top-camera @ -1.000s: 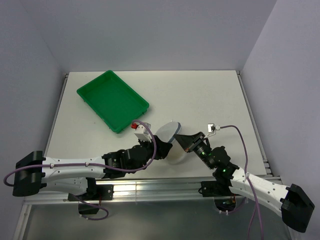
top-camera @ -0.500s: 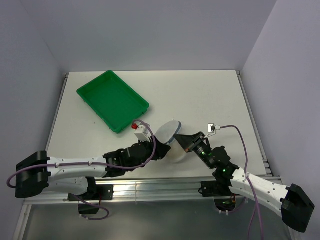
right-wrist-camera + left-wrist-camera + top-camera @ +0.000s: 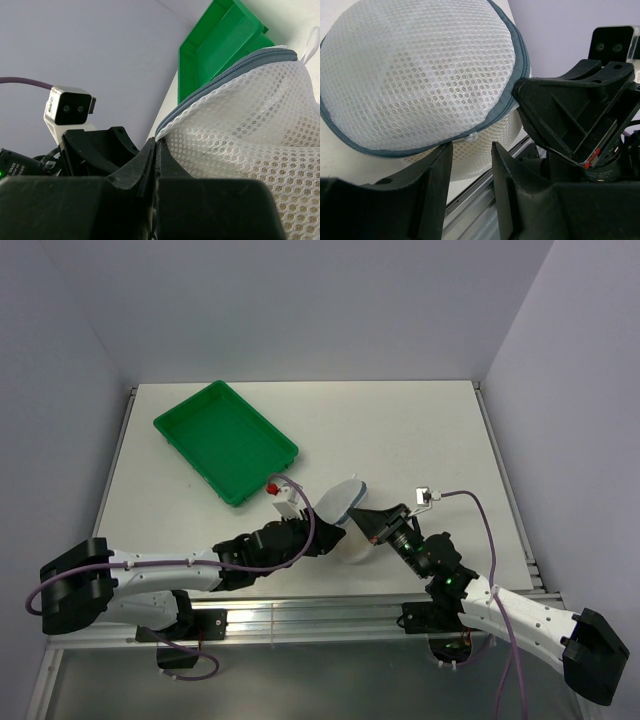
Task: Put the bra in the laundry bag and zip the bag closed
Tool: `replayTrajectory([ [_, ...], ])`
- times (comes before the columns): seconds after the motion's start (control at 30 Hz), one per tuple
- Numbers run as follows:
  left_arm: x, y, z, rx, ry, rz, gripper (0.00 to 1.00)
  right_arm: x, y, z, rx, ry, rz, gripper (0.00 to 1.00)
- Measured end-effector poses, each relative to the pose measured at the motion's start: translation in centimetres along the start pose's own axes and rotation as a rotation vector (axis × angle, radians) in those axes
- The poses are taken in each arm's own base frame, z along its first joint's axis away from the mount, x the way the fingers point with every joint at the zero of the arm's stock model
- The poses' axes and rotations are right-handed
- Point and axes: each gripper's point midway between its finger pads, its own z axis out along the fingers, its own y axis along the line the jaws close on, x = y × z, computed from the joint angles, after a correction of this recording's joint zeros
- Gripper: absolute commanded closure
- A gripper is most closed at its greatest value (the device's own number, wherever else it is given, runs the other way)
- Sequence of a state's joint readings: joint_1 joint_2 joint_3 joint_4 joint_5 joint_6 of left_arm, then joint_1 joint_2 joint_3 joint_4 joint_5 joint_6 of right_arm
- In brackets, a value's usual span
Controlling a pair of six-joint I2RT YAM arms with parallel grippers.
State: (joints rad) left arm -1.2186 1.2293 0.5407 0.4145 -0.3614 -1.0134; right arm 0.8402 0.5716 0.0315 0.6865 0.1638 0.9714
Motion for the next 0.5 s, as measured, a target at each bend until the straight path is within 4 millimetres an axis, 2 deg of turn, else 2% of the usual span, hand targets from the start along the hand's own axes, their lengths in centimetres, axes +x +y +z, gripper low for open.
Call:
replayTrajectory([
  [0.17,0.0,-0.1,0.2,0.015,-0.014,-0.020,0.64,0.0,0.0,0.0,0.000,0.000,0.001,1.00],
  [0.27,-0.2,0.1,0.2,0.017,-0.035,-0.042,0.63,0.0,0.0,0.0,-0.001,-0.001,0.001,1.00],
  [0.4,-0.5,0.8,0.1,0.012,-0.073,-0.071,0.50,0.0,0.0,0.0,0.000,-0.001,0.002,1.00],
  [0.5,-0.5,1.0,0.1,0.006,-0.083,-0.084,0.47,0.0,0.0,0.0,-0.001,-0.001,0.004,1.00],
])
